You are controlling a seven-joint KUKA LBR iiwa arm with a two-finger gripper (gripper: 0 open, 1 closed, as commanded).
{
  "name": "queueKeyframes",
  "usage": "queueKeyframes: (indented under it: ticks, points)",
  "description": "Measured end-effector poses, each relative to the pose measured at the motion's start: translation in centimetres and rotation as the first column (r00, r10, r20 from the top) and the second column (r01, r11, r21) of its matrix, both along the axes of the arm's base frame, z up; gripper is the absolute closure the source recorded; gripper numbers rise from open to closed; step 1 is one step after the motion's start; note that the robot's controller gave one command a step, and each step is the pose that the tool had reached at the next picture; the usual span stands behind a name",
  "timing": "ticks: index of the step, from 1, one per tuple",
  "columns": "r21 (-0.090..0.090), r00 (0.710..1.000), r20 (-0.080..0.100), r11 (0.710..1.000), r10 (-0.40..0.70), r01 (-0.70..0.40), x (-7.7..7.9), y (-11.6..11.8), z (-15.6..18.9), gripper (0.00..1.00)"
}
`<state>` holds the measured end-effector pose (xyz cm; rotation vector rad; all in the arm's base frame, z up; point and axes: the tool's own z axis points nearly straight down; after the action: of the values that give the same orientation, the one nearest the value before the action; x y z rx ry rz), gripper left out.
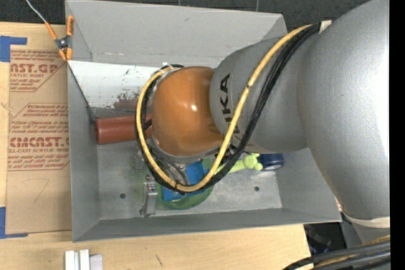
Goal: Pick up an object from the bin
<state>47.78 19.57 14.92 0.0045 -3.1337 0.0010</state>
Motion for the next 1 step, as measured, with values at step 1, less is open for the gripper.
queueKeyframes:
  ticks: [1]
  points:
    - [0.002,1.000,0.007,1.000,-0.002,0.002,0.23,-0.10,0.40,0.00]
